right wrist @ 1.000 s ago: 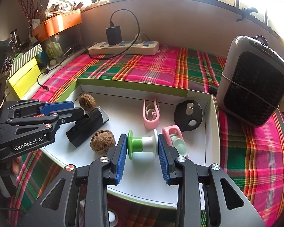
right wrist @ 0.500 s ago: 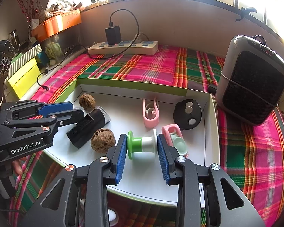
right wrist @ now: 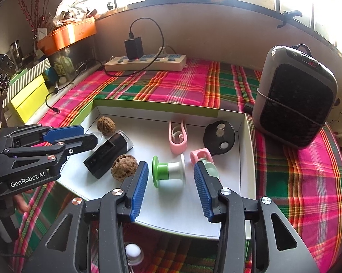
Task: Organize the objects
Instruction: 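Open the left tool to release the white cup while the right tool releases the spool, then move the left tool to the white cable while the right tool grasps the white knob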
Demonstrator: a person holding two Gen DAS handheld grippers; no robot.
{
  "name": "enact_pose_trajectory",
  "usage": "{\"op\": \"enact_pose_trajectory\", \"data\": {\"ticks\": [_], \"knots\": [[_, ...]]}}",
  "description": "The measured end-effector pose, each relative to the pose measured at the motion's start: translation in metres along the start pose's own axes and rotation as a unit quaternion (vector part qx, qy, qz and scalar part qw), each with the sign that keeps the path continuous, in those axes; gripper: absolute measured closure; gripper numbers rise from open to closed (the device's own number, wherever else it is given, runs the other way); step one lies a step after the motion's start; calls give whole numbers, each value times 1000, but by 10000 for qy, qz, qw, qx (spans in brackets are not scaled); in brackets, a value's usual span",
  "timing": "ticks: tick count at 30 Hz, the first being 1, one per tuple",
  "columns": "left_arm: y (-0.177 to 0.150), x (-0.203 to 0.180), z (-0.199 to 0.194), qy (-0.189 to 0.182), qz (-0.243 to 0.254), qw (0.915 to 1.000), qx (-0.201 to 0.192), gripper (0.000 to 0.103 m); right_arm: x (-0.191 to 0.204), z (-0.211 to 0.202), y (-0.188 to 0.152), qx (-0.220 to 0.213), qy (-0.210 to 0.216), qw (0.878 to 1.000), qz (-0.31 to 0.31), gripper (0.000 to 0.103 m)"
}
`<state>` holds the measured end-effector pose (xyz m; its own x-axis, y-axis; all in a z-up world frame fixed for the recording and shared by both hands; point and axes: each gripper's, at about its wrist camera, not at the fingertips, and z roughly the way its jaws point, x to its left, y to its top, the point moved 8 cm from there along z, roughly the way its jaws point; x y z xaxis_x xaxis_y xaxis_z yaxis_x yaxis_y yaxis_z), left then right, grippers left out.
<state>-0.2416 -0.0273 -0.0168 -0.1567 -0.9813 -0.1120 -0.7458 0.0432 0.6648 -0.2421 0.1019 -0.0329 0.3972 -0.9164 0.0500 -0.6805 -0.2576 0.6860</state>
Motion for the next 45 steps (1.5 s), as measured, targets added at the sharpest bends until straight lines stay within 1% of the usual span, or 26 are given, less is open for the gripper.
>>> {"op": "enact_pose_trajectory", "data": {"ticks": [9, 13, 22, 28, 33, 39, 43, 44, 45], "knots": [[-2, -8, -30, -12, 17, 9996, -279, 70, -4, -25, -8, -159, -17, 9998, 134, 60], [-9, -13, -46, -114, -13, 9991, -405, 70, -1, -39, -15, -244, 54, 9996, 116, 60], [-32, -19, -62, -182, -90, 9990, -400, 70, 13, -61, -39, -286, 346, 9989, 160, 60], [-50, -17, -63, -207, -192, 9991, -301, 70, 21, -55, -56, -100, 458, 9987, 196, 60], [-63, -14, -65, -195, -243, 9993, -228, 70, 26, -48, -59, -15, 526, 9984, 207, 60], [-71, -15, -64, -221, -261, 9993, -138, 70, 29, -37, -64, 131, 592, 9979, 246, 60], [-74, -17, -63, -262, -241, 9993, -101, 70, 28, -34, -66, 171, 553, 9980, 243, 60], [-74, -18, -62, -275, -242, 9993, -89, 70, 27, -34, -66, 181, 556, 9980, 254, 60], [-74, -19, -61, -286, -241, 9993, -79, 70, 27, -34, -67, 179, 557, 9980, 250, 63]]}}
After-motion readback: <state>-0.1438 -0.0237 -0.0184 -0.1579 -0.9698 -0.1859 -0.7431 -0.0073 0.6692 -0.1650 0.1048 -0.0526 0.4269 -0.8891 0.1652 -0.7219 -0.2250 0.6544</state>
